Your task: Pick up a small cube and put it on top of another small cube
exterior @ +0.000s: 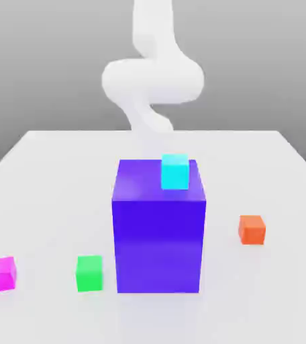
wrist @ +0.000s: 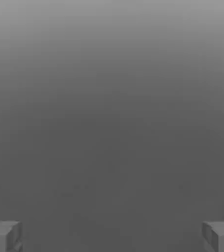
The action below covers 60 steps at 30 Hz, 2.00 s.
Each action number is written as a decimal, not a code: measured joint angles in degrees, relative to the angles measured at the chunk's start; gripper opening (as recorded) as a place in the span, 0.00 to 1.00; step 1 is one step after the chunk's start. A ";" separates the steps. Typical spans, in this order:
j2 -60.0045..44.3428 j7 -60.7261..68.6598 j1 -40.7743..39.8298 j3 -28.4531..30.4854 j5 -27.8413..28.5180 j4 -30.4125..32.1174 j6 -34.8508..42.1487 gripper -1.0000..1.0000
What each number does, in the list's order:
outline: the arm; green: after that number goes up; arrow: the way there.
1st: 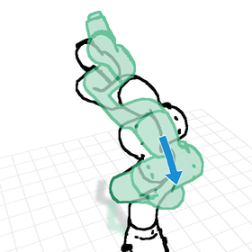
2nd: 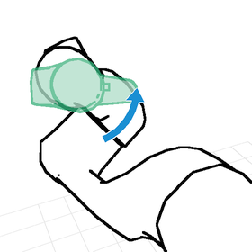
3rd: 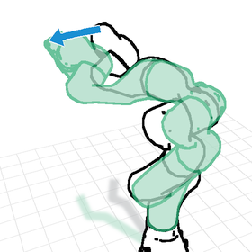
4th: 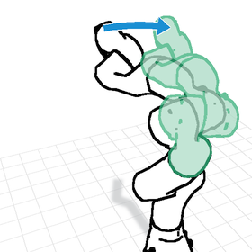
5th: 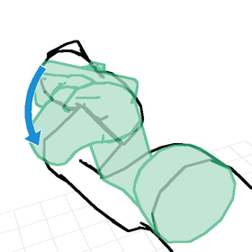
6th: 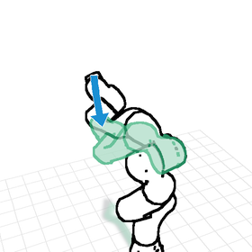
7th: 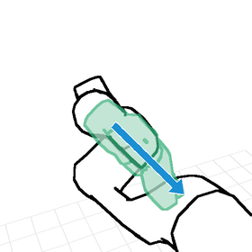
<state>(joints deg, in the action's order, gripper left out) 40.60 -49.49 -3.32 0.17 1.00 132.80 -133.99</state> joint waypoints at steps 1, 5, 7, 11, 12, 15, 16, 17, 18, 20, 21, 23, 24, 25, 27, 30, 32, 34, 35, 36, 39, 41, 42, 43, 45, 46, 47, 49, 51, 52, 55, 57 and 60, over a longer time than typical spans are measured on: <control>-2.26 -1.56 -1.42 0.11 0.41 0.44 -0.95 0.50; -10.74 -7.41 -6.44 0.96 1.96 2.08 -4.51 0.50; -14.90 -10.21 -8.76 1.61 2.61 2.88 -6.25 0.50; -23.19 -15.54 -12.87 3.54 3.57 4.48 -9.74 0.50; -25.26 -16.79 -13.76 4.17 3.69 4.89 -10.61 0.50; -31.48 -20.14 -16.25 6.21 3.51 6.10 -13.27 0.50; -33.56 -21.10 -17.01 6.94 3.23 6.51 -14.16 0.50; -35.64 -21.97 -18.19 7.68 2.81 6.92 -15.06 0.50; -37.73 -22.73 -19.43 8.30 2.24 7.33 -15.96 0.50; -41.91 -23.93 -22.15 9.16 0.68 8.15 -17.75 0.50; -44.01 -24.40 -22.89 9.37 -0.29 8.56 -18.64 0.50; -48.22 -25.00 -24.32 9.79 -2.69 9.36 -20.39 0.50; -50.33 -25.12 -25.12 9.96 -4.13 9.76 -21.24 0.50; -52.44 -25.14 -26.11 10.01 -5.71 10.13 -22.08 0.50; -56.62 -24.33 -27.60 9.07 -8.00 9.86 -24.74 0.50; -62.85 -22.67 -29.39 7.02 -10.55 8.70 -29.45 0.50; -64.53 -22.27 -29.94 6.36 -11.07 8.36 -30.76 0.00; -64.53 -22.29 -29.95 6.36 -11.04 8.36 -30.79 0.00; -64.53 -22.32 -29.96 6.35 -11.02 8.36 -30.81 0.00; -64.53 -22.34 -29.96 6.35 -11.00 8.36 -30.83 0.00; -63.41 -22.68 -29.78 6.65 -10.58 8.61 -29.93 0.00; -59.81 -23.77 -28.95 7.80 -9.15 9.38 -27.12 0.00; -57.82 -24.42 -28.55 8.37 -8.28 9.81 -25.57 0.00; -55.80 -25.12 -28.19 8.78 -7.47 10.31 -24.11 0.00; -52.05 -27.22 -26.66 7.92 -7.50 12.45 -22.72 0.00; -50.24 -28.47 -25.80 7.27 -7.62 13.69 -22.28 0.00; -48.45 -29.83 -24.90 6.60 -7.67 14.99 -21.92 0.00; -44.97 -32.86 -22.85 4.87 -7.44 17.64 -21.30 0.00; -41.61 -36.40 -20.23 3.56 -6.59 20.33 -20.77 0.00; -40.00 -38.31 -18.76 3.20 -5.97 21.69 -20.53 0.00; -35.49 -44.57 -17.25 1.67 -3.25 25.76 -19.89 0.00; -34.13 -48.01 -17.14 0.35 -1.43 27.75 -20.29 0.00; -37.74 -49.42 -17.14 0.11 -0.38 28.02 -24.18 0.00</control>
<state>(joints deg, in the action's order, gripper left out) 2.86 -98.91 -20.46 0.28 0.62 160.82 -158.16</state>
